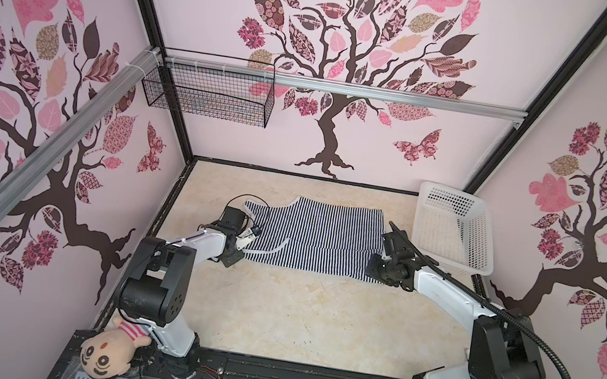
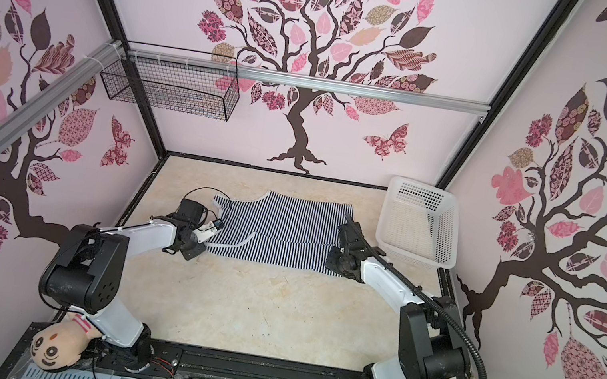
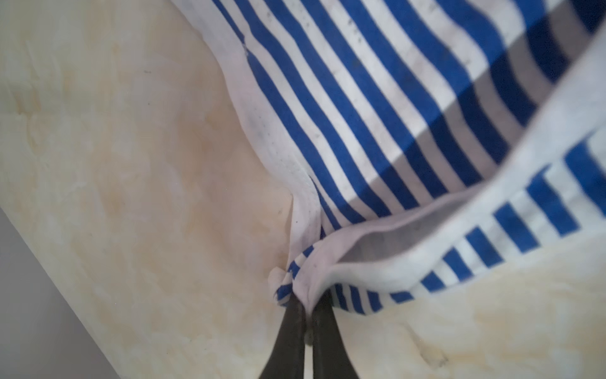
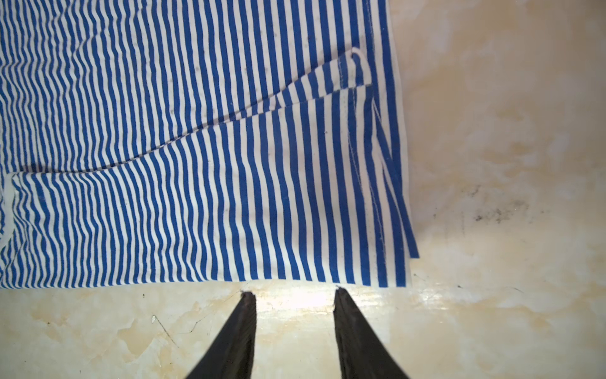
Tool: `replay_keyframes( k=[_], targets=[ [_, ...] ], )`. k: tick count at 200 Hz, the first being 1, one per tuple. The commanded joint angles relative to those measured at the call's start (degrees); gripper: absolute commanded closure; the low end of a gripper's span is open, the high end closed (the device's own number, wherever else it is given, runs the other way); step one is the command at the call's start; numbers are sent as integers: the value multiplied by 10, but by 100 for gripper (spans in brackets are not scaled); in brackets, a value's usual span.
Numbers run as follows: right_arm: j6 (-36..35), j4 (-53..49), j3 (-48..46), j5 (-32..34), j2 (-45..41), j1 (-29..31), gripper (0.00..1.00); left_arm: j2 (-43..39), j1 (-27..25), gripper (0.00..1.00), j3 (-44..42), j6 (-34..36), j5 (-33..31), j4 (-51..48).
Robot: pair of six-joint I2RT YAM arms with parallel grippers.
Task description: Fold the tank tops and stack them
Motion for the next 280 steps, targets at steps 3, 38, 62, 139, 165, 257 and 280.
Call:
replay_keyframes(
  k=[3,38,62,139,165,257,280],
  targets=[
    [5,-9,7,4,-17,0,57,6,2,93,7,-9,-25,8],
    [5,0,2,0,-9,-1,57,4,2,78,6,-14,-47,29],
    [3,5,3,3,7,0,57,8,2,64,6,-8,-59,39],
    [-3,21,2,-1,14,0,58,-101,-1,53,33,-67,-30,-27],
    [-3,34,9,-1,41,0,62,-116,-12,52,55,-110,76,-73],
    [6,63,34,4,142,0,66,54,-13,54,116,-114,156,-103],
    [7,65,19,6,140,0,66,75,-13,54,115,-120,88,-80]
  ],
)
